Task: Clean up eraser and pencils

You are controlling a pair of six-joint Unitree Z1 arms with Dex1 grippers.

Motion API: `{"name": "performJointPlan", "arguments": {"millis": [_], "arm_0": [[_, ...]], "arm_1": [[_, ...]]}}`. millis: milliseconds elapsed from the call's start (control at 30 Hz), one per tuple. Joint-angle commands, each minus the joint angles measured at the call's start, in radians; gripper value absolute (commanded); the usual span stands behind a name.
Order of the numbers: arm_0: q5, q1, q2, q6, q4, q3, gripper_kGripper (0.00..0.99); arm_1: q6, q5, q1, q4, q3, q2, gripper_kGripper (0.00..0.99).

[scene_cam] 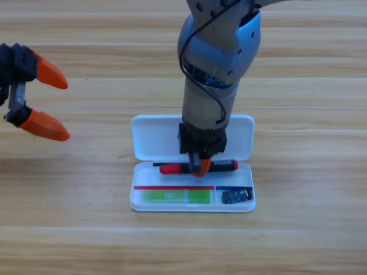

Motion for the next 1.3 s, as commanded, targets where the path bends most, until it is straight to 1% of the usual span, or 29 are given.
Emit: {"name": "performJointPlan", "arguments": {"millis": [33, 167, 267, 367, 467, 567, 633, 667, 733, 767, 833, 900, 967, 1033, 1100, 1167, 1233, 1267, 1300], "arm_0": [[-0.014, 0.019, 0.046, 0.012, -0.009, 0.032, 0.98], [-0.014, 0.019, 0.052, 0.012, -0.009, 0.031, 0.98], [-0.014, 0.019, 0.055, 0.012, -0.012, 0.032, 0.98], [-0.014, 0.018, 0.058, 0.012, -0.018, 0.031, 0.98], [-0.014, 0.019, 0.065, 0.012, -0.022, 0.019, 0.98], [-0.025, 0.042, 0.075, 0.007, -0.041, -0.001, 0.98], [-0.048, 0.068, 0.098, 0.006, -0.053, -0.024, 0.98], [-0.066, 0.084, 0.121, 0.006, -0.056, -0.041, 0.98], [-0.102, 0.111, 0.179, 0.013, -0.056, -0.09, 0.98], [-0.123, 0.125, 0.214, 0.018, -0.056, -0.116, 0.979], [-0.154, 0.145, 0.285, 0.03, -0.056, -0.173, 0.969], [-0.169, 0.153, 0.351, 0.046, -0.056, -0.225, 0.934], [-0.181, 0.156, 0.408, 0.053, -0.056, -0.271, 0.882], [-0.189, 0.157, 0.449, 0.053, -0.056, -0.308, 0.825], [-0.194, 0.157, 0.478, 0.058, -0.055, -0.331, 0.736], [-0.206, 0.157, 0.501, 0.073, -0.053, -0.345, 0.615], [-0.226, 0.157, 0.526, 0.098, -0.051, -0.356, 0.486], [-0.232, 0.157, 0.536, 0.115, -0.051, -0.359, 0.403], [-0.24, 0.157, 0.546, 0.128, -0.051, -0.362, 0.301]], "arm_1": [[0.024, -0.005, 0.018, 0.03, 0.019, 0.019, 0.807], [0.027, 0.008, 0.018, 0.033, 0.049, -0.022, 0.834], [0.025, 0.059, 0.027, 0.037, 0.108, -0.108, 0.85], [0.025, 0.139, 0.039, 0.04, 0.213, -0.25, 0.861], [0.025, 0.226, 0.042, 0.04, 0.332, -0.429, 0.861], [0.025, 0.323, 0.042, 0.04, 0.446, -0.615, 0.861], [0.042, 0.337, 0.041, 0.02, 0.504, -0.714, 0.882], [0.068, 0.35, 0.03, -0.009, 0.535, -0.762, 0.89], [0.116, 0.415, -0.03, -0.066, 0.587, -0.854, 0.9], [0.145, 0.432, -0.045, -0.085, 0.604, -0.885, 0.902], [0.188, 0.505, -0.078, -0.121, 0.639, -0.931, 0.902], [0.215, 0.525, -0.079, -0.167, 0.682, -0.964, 0.907], [0.241, 0.547, -0.079, -0.225, 0.728, -1.003, 0.919], [0.263, 0.55, -0.079, -0.266, 0.766, -1.046, 0.93], [0.269, 0.55, -0.079, -0.302, 0.8, -1.079, 0.931], [0.269, 0.55, -0.079, -0.323, 0.822, -1.089, 0.942], [0.275, 0.55, -0.079, -0.337, 0.832, -1.075, 0.98], [0.278, 0.55, -0.079, -0.339, 0.834, -1.064, 0.988], [0.278, 0.55, -0.079, -0.34, 0.839, -1.056, 0.988]]}}
